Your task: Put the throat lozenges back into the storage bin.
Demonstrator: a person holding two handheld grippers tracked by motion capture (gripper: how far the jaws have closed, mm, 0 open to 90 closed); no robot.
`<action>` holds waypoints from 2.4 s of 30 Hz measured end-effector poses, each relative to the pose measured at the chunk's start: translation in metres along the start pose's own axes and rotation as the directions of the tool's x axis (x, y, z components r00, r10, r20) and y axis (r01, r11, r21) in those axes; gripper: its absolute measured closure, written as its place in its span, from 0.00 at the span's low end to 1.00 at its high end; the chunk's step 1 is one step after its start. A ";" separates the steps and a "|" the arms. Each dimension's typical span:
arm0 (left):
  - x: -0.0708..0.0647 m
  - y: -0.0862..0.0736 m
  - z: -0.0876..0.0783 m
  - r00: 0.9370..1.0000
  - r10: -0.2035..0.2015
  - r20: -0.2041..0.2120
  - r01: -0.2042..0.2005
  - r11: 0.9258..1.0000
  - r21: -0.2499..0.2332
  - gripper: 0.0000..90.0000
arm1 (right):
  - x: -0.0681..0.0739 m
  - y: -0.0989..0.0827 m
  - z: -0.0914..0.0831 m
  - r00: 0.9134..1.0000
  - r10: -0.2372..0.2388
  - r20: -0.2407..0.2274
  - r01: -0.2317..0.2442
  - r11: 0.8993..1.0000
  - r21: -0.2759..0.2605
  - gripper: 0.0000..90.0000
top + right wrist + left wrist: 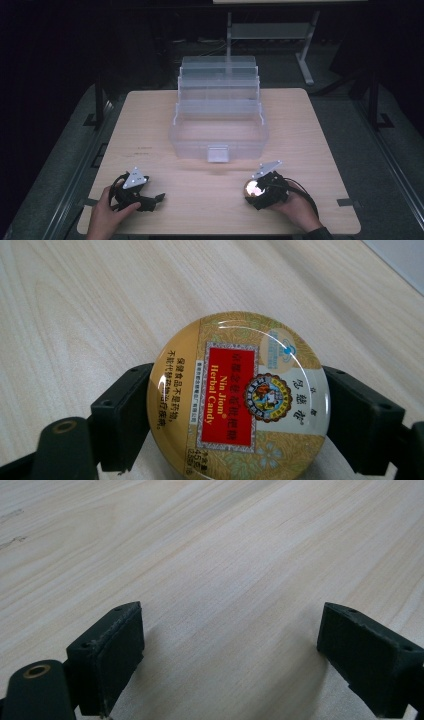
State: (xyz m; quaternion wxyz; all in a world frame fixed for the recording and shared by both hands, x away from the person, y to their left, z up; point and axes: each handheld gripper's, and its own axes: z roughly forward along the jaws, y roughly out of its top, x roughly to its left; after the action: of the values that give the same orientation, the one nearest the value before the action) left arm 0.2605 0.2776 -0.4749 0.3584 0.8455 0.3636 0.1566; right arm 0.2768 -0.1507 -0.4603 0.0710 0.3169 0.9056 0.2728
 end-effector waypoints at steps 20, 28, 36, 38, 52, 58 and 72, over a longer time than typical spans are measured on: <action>0.000 0.000 0.000 1.000 0.001 -0.001 -0.001 1.000 0.000 0.12 | -0.003 0.001 -0.007 1.000 0.008 0.006 -0.008 1.000 0.003 0.22; 0.000 0.000 0.000 1.000 0.001 -0.001 -0.001 1.000 0.000 0.12 | -0.006 0.004 -0.015 1.000 0.013 0.012 -0.013 1.000 -0.009 0.22; 0.000 0.000 0.000 1.000 0.001 -0.001 -0.001 1.000 0.000 0.12 | -0.010 0.006 -0.026 1.000 0.007 0.028 -0.007 1.000 -0.013 0.22; 0.000 0.000 0.000 1.000 0.001 -0.001 -0.001 1.000 0.000 0.12 | -0.010 0.007 -0.027 1.000 0.009 0.029 -0.008 1.000 -0.017 0.22; 0.000 0.000 0.000 1.000 0.001 -0.001 -0.001 1.000 0.001 0.12 | -0.018 0.012 -0.041 0.999 0.019 0.035 -0.018 1.000 -0.024 0.22; 0.000 0.000 0.000 1.000 -0.001 -0.001 0.001 1.000 0.000 0.12 | -0.022 0.015 -0.048 0.999 0.025 0.044 -0.024 0.999 -0.027 0.22; 0.000 0.000 0.000 1.000 -0.002 0.000 0.002 1.000 0.000 0.12 | -0.034 0.022 -0.063 0.997 0.031 0.071 -0.028 0.999 -0.047 0.22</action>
State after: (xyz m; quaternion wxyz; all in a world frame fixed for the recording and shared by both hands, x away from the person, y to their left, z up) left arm 0.2605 0.2775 -0.4747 0.3584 0.8451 0.3644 0.1563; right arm 0.2963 -0.1857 -0.3969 0.1067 0.3382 0.8912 0.2829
